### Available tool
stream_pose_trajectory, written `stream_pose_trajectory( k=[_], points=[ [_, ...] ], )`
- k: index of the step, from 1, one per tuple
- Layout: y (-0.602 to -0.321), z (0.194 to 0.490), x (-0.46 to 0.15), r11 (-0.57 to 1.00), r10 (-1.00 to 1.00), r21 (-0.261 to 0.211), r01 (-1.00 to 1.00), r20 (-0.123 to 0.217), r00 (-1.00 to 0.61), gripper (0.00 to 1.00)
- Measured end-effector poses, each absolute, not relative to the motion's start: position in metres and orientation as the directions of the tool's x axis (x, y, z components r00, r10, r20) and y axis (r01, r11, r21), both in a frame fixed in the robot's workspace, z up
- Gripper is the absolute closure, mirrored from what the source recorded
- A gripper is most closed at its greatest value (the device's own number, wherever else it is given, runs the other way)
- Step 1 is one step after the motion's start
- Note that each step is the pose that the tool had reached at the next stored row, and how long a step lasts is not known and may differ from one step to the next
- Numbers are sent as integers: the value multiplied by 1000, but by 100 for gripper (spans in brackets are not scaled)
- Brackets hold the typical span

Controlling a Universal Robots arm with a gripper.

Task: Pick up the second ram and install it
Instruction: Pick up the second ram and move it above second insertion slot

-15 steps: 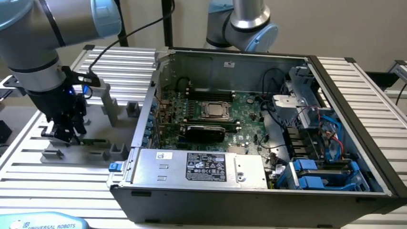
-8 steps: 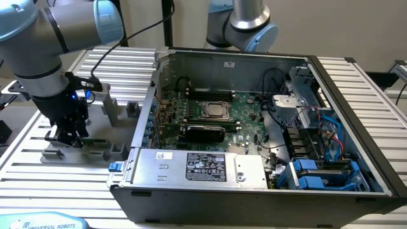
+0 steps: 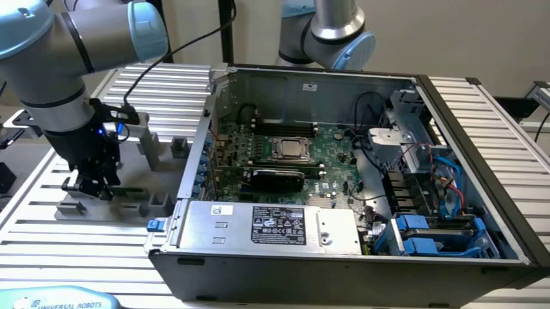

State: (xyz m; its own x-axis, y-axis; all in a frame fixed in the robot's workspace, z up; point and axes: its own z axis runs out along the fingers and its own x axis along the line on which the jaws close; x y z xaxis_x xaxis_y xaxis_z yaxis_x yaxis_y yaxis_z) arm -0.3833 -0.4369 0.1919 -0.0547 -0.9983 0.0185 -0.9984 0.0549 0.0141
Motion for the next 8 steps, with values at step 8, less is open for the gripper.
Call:
stream_pose_trajectory(
  k=[8],
  points=[
    [-438, 195, -383, 48, -999, 14, -999, 18, -48, 58]
  ],
)
